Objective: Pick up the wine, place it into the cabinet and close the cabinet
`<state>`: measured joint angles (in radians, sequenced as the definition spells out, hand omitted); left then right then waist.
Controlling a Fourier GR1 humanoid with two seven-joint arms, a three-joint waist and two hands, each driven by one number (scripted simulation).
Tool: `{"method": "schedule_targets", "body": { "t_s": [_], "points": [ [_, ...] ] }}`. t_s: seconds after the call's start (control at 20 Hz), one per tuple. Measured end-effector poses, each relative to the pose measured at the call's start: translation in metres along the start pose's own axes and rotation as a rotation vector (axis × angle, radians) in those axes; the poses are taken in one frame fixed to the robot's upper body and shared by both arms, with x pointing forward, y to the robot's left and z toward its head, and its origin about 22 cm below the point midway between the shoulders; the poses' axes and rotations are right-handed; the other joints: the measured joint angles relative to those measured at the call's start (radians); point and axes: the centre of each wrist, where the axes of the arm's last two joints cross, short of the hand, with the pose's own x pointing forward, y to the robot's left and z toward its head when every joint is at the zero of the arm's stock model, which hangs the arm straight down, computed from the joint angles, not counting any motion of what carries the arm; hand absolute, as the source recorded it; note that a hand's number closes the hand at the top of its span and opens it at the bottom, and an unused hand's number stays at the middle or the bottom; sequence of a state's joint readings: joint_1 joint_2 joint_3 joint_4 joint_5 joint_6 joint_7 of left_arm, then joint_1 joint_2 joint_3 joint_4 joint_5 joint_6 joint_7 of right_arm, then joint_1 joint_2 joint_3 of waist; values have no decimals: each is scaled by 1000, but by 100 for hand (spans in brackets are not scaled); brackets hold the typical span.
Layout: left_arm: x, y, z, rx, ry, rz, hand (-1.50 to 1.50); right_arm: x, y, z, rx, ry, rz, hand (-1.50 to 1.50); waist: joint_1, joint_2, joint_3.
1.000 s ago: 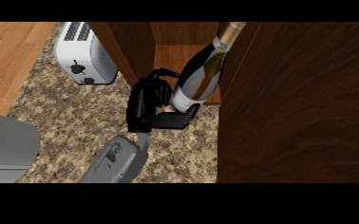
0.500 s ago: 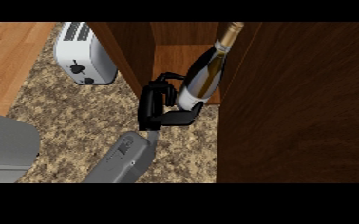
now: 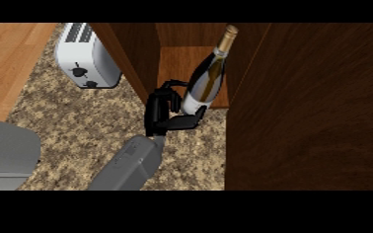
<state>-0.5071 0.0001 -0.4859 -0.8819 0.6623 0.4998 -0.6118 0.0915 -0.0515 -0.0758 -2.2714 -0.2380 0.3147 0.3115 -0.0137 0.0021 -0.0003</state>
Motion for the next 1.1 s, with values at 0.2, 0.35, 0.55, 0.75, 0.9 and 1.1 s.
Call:
{"method": "schedule_targets", "body": {
  "t_s": [0.2,0.35,0.55,0.75,0.9,1.1],
  "points": [
    [-3,5,-9,13,13,61,150,2,3,2,1,-1,-9,-150,-1,0,0],
    [-7,8,-13,14,24,96,150,3,3,1,-3,-1,-10,-150,-3,1,0],
    [-10,13,-25,2,28,106,150,3,3,1,0,0,-10,-150,-1,1,0],
    [-9,6,-31,-7,31,113,150,1,-5,0,4,-1,-12,-150,-7,2,0],
    [-7,4,-37,-7,34,120,150,1,-7,-2,3,2,-14,-150,-8,2,0],
    [-4,7,-51,0,37,136,150,0,-3,3,13,6,-16,-150,-12,3,0]
  ]
}}
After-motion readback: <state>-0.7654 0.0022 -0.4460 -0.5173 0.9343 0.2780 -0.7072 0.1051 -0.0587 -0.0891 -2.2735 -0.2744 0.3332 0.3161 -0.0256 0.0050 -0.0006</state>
